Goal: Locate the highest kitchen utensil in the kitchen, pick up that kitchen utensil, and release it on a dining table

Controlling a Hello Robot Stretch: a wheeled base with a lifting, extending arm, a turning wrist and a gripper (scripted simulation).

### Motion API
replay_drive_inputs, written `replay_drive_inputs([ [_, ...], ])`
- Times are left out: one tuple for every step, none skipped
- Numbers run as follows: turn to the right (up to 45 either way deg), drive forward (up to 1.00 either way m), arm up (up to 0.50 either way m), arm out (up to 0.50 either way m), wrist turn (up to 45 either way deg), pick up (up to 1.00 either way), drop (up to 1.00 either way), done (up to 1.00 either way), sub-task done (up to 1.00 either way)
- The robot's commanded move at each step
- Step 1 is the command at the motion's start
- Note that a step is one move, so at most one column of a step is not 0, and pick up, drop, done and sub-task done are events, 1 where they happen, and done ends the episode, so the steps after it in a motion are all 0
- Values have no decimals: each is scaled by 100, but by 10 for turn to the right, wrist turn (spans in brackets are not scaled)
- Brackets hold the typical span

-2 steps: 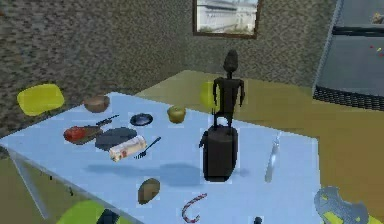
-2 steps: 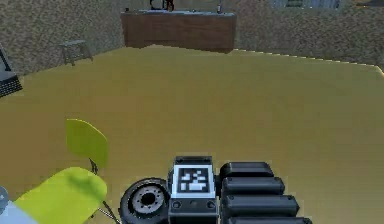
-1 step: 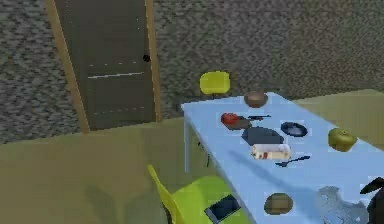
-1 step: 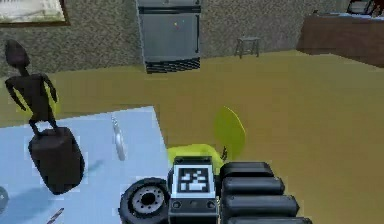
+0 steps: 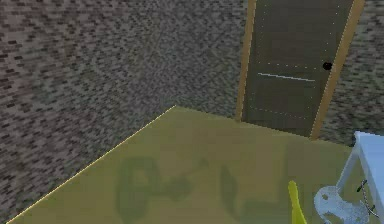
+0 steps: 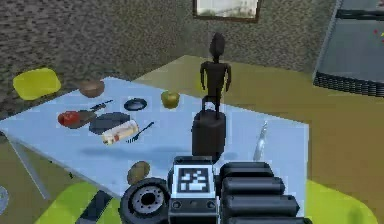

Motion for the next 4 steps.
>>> replay_drive_inputs([
  [-450, 0, 0, 0, 0, 0, 0, 0, 0],
  [-240, 0, 0, 0, 0, 0, 0, 0, 0],
  [450, 0, 0, 0, 0, 0, 0, 0, 0],
  [450, 0, 0, 0, 0, 0, 0, 0, 0],
])
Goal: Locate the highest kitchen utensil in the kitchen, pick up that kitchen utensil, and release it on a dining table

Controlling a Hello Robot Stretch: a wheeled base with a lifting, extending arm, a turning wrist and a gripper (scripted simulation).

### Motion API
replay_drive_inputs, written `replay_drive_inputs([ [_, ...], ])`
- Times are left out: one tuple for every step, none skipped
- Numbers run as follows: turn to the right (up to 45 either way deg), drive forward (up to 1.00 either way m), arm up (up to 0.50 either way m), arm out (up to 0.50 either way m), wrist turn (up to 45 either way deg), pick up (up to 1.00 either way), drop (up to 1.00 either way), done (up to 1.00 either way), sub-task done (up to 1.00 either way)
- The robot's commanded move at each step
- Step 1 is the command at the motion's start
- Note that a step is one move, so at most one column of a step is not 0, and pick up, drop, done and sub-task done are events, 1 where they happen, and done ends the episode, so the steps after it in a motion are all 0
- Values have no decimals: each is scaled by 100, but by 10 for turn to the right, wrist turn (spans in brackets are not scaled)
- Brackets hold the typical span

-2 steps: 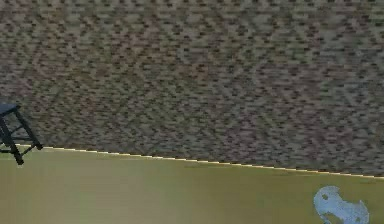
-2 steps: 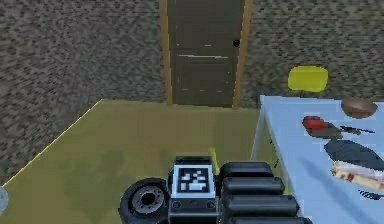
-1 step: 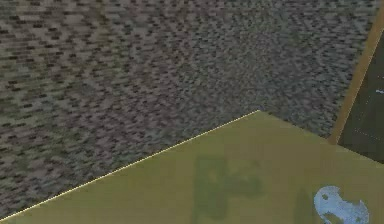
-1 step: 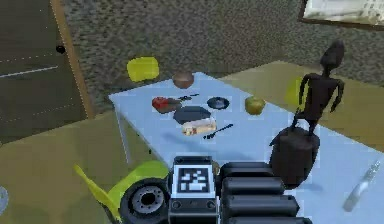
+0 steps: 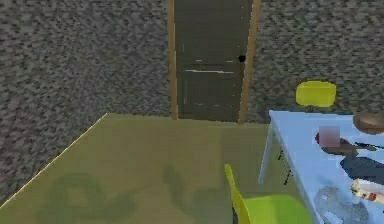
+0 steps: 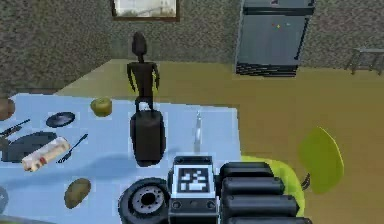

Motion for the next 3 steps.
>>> replay_drive_inputs([
  [450, 0, 0, 0, 0, 0, 0, 0, 0],
  [150, 0, 0, 0, 0, 0, 0, 0, 0],
  [-450, 0, 0, 0, 0, 0, 0, 0, 0],
])
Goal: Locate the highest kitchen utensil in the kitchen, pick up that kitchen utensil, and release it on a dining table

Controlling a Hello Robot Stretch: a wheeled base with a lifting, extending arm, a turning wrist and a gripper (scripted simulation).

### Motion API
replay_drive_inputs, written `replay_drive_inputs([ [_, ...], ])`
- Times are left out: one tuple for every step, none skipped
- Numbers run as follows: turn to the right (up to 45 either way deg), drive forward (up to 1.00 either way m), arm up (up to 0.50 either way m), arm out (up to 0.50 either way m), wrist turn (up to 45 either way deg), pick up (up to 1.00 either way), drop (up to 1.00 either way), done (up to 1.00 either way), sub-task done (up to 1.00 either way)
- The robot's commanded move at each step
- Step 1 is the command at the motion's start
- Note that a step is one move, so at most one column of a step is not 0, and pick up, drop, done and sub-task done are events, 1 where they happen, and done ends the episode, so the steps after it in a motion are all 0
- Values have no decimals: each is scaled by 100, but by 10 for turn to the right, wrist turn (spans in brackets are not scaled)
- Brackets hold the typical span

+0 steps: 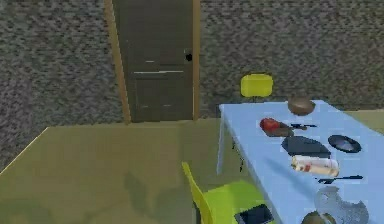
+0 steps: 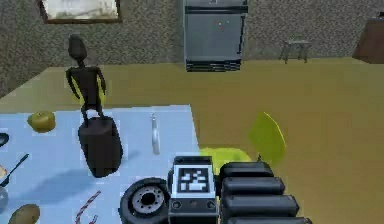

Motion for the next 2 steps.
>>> replay_drive_inputs([
  [-450, 0, 0, 0, 0, 0, 0, 0, 0],
  [-420, 0, 0, 0, 0, 0, 0, 0, 0],
])
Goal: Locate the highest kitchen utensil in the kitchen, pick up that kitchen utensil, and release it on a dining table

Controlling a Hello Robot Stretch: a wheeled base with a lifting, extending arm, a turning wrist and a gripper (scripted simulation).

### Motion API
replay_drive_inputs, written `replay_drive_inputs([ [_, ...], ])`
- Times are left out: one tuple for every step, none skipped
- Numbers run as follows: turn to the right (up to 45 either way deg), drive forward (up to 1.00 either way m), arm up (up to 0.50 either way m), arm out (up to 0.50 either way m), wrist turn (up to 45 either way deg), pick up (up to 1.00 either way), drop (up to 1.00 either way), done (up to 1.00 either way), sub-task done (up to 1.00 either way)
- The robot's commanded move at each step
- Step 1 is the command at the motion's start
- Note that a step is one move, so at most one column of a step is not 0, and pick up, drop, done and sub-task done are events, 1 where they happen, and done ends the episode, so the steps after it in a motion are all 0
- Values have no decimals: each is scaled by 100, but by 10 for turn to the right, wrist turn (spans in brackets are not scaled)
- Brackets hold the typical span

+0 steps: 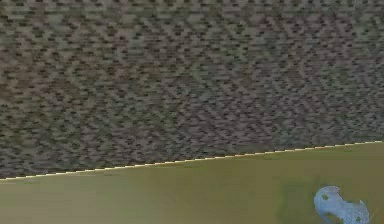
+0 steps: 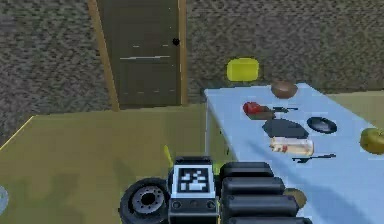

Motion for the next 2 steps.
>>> replay_drive_inputs([
  [450, 0, 0, 0, 0, 0, 0, 0, 0],
  [450, 0, 0, 0, 0, 0, 0, 0, 0],
])
